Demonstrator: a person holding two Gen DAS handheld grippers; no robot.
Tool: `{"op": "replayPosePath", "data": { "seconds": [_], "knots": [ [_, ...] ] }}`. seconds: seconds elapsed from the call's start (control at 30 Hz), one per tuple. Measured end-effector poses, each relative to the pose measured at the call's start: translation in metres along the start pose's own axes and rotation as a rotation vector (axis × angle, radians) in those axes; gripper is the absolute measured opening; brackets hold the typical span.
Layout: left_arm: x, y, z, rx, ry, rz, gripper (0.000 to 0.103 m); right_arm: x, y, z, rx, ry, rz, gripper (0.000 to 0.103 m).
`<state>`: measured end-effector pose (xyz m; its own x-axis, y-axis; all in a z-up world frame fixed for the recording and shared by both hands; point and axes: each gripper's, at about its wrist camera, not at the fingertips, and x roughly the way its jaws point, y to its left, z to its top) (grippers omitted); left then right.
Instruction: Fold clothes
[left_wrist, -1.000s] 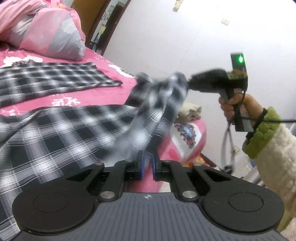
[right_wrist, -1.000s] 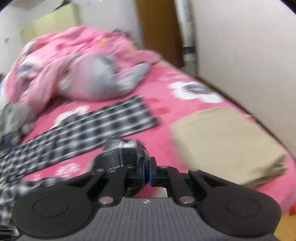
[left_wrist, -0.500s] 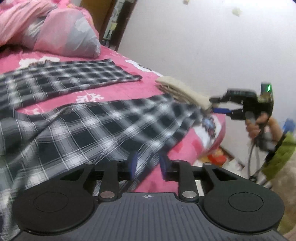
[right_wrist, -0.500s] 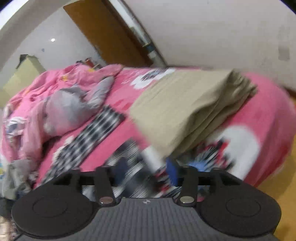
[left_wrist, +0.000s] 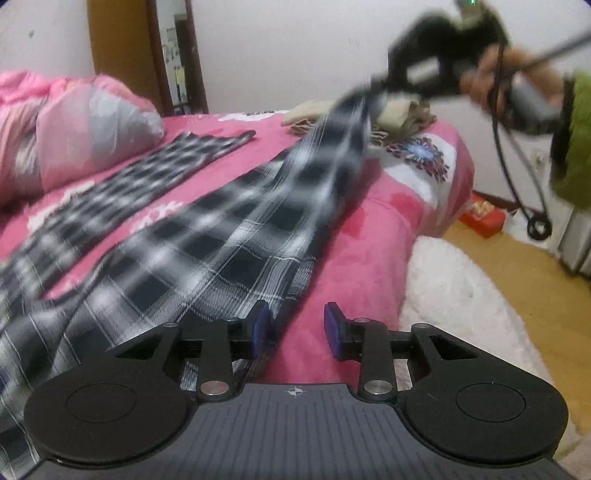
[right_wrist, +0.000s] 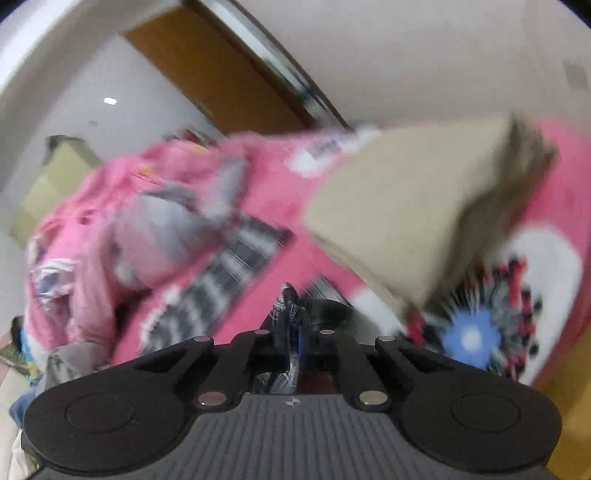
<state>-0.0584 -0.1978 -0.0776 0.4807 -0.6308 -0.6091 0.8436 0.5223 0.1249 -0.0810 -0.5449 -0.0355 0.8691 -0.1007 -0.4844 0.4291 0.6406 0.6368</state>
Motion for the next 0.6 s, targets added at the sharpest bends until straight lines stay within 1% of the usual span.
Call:
{"op": "replayPosePath", "data": {
  "seconds": [0.07,0.1,0.17,0.2,0.27,0.33,0.37,0.4,0.5,0.57,0.6],
  "knots": [
    [0.001,-0.001,0.001,-0.005,0.002,0.011,0.027,-0.012,-0.002,-0.001,0.008,-0.018,-0.001,0.004],
    [0.001,-0.001,0.001,-0.013,0.0,0.008,0.024,-0.015,-0.01,-0.005,0.022,-0.015,-0.023,0.004],
    [0.001,0.001,0.001,-0.036,-0.001,-0.004,0.013,-0.017,-0.034,-0.015,0.068,0.005,-0.081,0.004],
    [0.001,0.003,0.002,-0.048,-0.001,-0.01,0.011,-0.016,-0.048,-0.02,0.109,0.023,-0.099,0.004],
    [-0.001,0.006,0.003,-0.073,-0.008,-0.018,0.006,-0.011,-0.069,-0.028,0.191,0.052,-0.106,0.004],
    [-0.003,0.012,0.005,-0.126,-0.016,-0.038,0.004,0.001,-0.071,-0.027,0.214,0.069,-0.101,0.004],
    [-0.004,0.016,0.007,-0.165,-0.02,-0.051,0.003,0.008,-0.065,-0.023,0.21,0.072,-0.089,0.004],
    [-0.006,0.021,0.009,-0.206,-0.025,-0.066,0.003,0.011,-0.053,-0.016,0.192,0.064,-0.056,0.004],
    [-0.016,0.035,0.016,-0.309,-0.065,-0.109,0.002,0.011,-0.006,0.013,0.122,0.016,0.068,0.004],
    [-0.027,0.04,0.021,-0.353,-0.108,-0.135,0.002,-0.007,0.021,0.029,0.052,-0.039,0.131,0.004],
    [-0.032,0.04,0.023,-0.361,-0.135,-0.151,0.002,-0.016,0.027,0.032,0.023,-0.062,0.137,0.004]
  ]
}}
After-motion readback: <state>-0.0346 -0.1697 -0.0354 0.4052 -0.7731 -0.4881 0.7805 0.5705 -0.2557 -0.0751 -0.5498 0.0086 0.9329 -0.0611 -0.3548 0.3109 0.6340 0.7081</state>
